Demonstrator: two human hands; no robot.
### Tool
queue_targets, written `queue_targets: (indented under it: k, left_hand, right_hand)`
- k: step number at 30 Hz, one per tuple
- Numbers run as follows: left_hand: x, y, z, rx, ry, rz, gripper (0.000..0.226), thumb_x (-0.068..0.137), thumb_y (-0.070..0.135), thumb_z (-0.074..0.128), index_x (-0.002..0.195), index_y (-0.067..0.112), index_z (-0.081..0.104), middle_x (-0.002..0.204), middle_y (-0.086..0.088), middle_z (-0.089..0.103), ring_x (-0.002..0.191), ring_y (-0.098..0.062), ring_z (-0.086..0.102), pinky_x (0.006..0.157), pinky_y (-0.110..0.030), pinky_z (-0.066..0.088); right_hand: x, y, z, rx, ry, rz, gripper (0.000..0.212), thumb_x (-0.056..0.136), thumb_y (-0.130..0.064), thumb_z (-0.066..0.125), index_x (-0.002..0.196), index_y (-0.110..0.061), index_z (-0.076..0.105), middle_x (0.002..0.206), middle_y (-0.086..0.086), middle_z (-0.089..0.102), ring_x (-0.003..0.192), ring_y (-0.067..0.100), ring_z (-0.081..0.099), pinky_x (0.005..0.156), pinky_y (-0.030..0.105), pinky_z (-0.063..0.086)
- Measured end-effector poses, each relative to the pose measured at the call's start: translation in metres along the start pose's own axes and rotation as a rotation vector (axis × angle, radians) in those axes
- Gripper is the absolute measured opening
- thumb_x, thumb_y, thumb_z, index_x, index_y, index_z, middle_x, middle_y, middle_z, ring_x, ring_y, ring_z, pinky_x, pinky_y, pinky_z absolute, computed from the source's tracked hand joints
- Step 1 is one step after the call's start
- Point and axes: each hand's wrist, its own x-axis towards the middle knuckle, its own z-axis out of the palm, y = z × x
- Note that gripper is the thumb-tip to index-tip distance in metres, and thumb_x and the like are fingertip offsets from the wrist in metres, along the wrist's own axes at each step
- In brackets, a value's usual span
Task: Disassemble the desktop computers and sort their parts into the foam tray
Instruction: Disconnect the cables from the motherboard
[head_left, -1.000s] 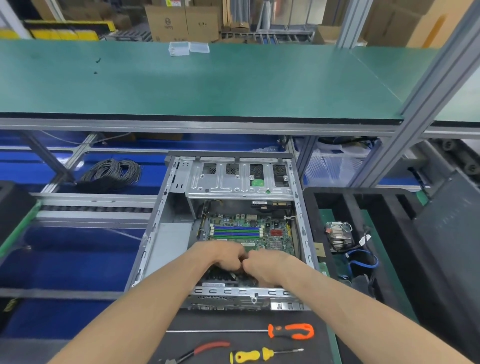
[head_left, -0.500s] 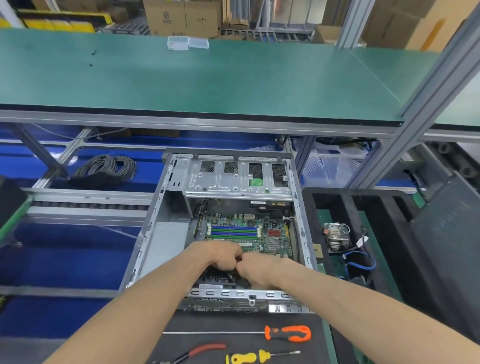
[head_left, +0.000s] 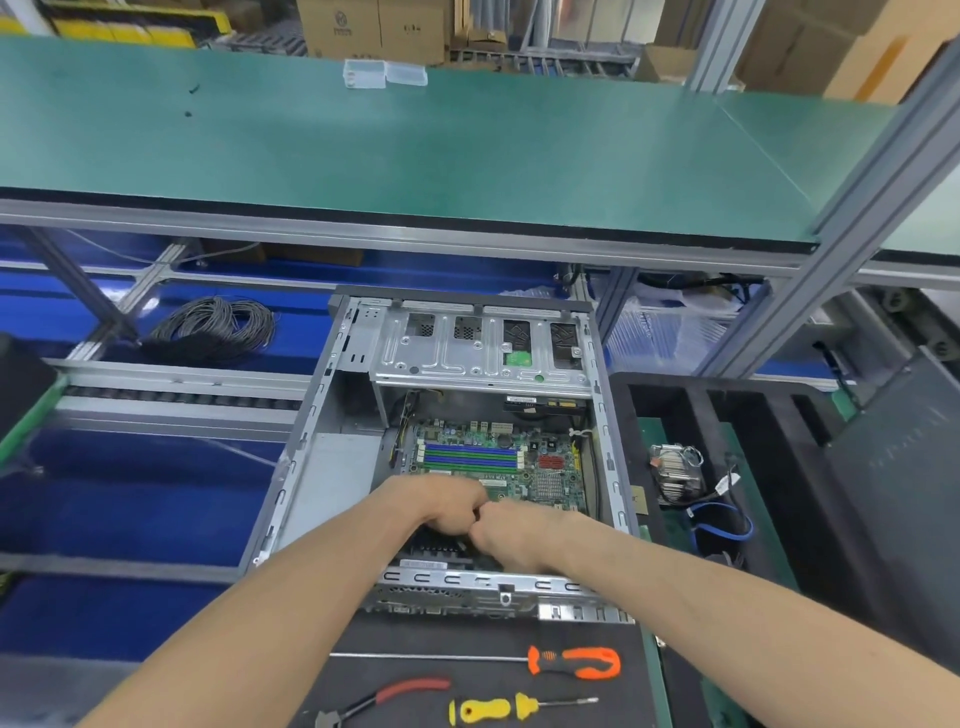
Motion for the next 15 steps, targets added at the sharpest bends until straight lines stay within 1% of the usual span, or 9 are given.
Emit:
queue_targets:
  k: [3, 5, 7, 8, 9, 11, 12, 14, 15]
  left_hand:
    - [-0.003, 0.002, 0.001, -0.004, 0.002, -0.009, 0.025, 0.092, 0.006, 0.05, 0.115, 0.009, 0.06, 0.114, -0.01, 0.064, 0.092, -0.025, 0.057, 0.078, -0.035, 0.045]
    - [-0.001, 0.001, 0.002, -0.016, 0.005, -0.022, 0.025, 0.092, 0.009, 0.051, 0.116, 0.01, 0.059, 0.115, -0.01, 0.064, 0.094, -0.025, 0.058, 0.079, -0.036, 0.046]
    - [0.0, -0.001, 0.002, -0.028, 0.009, -0.008, 0.023, 0.092, 0.012, 0.054, 0.115, 0.012, 0.059, 0.111, -0.008, 0.063, 0.088, -0.021, 0.056, 0.073, -0.032, 0.045]
    - [-0.001, -0.001, 0.003, -0.038, 0.006, -0.011, 0.022, 0.093, 0.013, 0.055, 0.115, 0.013, 0.06, 0.109, -0.007, 0.063, 0.085, -0.018, 0.055, 0.071, -0.03, 0.044]
    - [-0.001, 0.0, 0.003, -0.042, 0.008, -0.011, 0.021, 0.093, 0.013, 0.056, 0.114, 0.013, 0.06, 0.11, -0.008, 0.064, 0.085, -0.017, 0.055, 0.074, -0.031, 0.047]
    - [0.0, -0.001, 0.004, -0.036, 0.008, -0.009, 0.017, 0.095, 0.01, 0.056, 0.111, 0.011, 0.06, 0.119, -0.01, 0.065, 0.09, -0.019, 0.055, 0.089, -0.035, 0.048]
    - [-0.002, 0.0, 0.003, -0.033, 0.004, -0.008, 0.016, 0.095, 0.01, 0.056, 0.111, 0.011, 0.06, 0.122, -0.011, 0.065, 0.092, -0.02, 0.054, 0.093, -0.037, 0.046]
    - [-0.004, 0.0, 0.0, -0.045, -0.001, -0.019, 0.01, 0.096, 0.016, 0.056, 0.105, 0.018, 0.06, 0.12, -0.009, 0.065, 0.091, -0.022, 0.054, 0.093, -0.039, 0.046]
    - [-0.005, 0.0, -0.002, -0.054, -0.01, -0.019, 0.004, 0.097, 0.02, 0.056, 0.096, 0.024, 0.058, 0.114, -0.005, 0.066, 0.088, -0.025, 0.054, 0.089, -0.038, 0.045]
  right_hand:
    - [-0.002, -0.006, -0.002, 0.02, 0.006, -0.017, 0.019, 0.095, 0.003, 0.05, 0.102, 0.004, 0.067, 0.09, 0.019, 0.062, 0.073, 0.028, 0.052, 0.068, 0.04, 0.048]
    - [-0.008, -0.001, -0.004, 0.009, 0.009, 0.006, 0.014, 0.091, 0.002, 0.054, 0.088, 0.002, 0.067, 0.079, 0.014, 0.06, 0.069, 0.03, 0.057, 0.065, 0.04, 0.051]
    - [-0.012, 0.008, -0.007, 0.003, 0.03, 0.049, 0.018, 0.086, -0.001, 0.057, 0.069, -0.004, 0.058, 0.064, 0.005, 0.055, 0.057, 0.024, 0.054, 0.058, 0.036, 0.051]
    - [-0.013, 0.009, -0.007, 0.003, 0.034, 0.058, 0.021, 0.084, -0.002, 0.058, 0.064, -0.007, 0.055, 0.061, 0.002, 0.052, 0.054, 0.019, 0.052, 0.055, 0.035, 0.051]
    - [-0.014, 0.008, -0.009, 0.004, 0.047, 0.061, 0.021, 0.084, -0.002, 0.058, 0.064, -0.008, 0.056, 0.06, 0.001, 0.05, 0.054, 0.018, 0.051, 0.055, 0.034, 0.052]
    - [-0.012, -0.003, -0.009, -0.006, 0.082, 0.02, 0.012, 0.089, -0.002, 0.057, 0.081, -0.003, 0.066, 0.066, -0.001, 0.047, 0.06, 0.022, 0.051, 0.06, 0.036, 0.052]
    - [-0.012, -0.008, -0.01, -0.009, 0.111, -0.005, 0.012, 0.091, -0.003, 0.056, 0.088, -0.003, 0.068, 0.069, -0.001, 0.046, 0.063, 0.024, 0.05, 0.062, 0.038, 0.051]
    - [-0.015, -0.005, -0.015, -0.044, 0.165, 0.001, 0.011, 0.088, -0.005, 0.059, 0.083, -0.014, 0.061, 0.067, -0.003, 0.04, 0.066, 0.025, 0.048, 0.061, 0.037, 0.047]
    - [-0.019, -0.001, -0.017, -0.068, 0.175, 0.024, 0.014, 0.085, -0.007, 0.061, 0.078, -0.017, 0.056, 0.065, -0.004, 0.038, 0.066, 0.026, 0.048, 0.06, 0.036, 0.045]
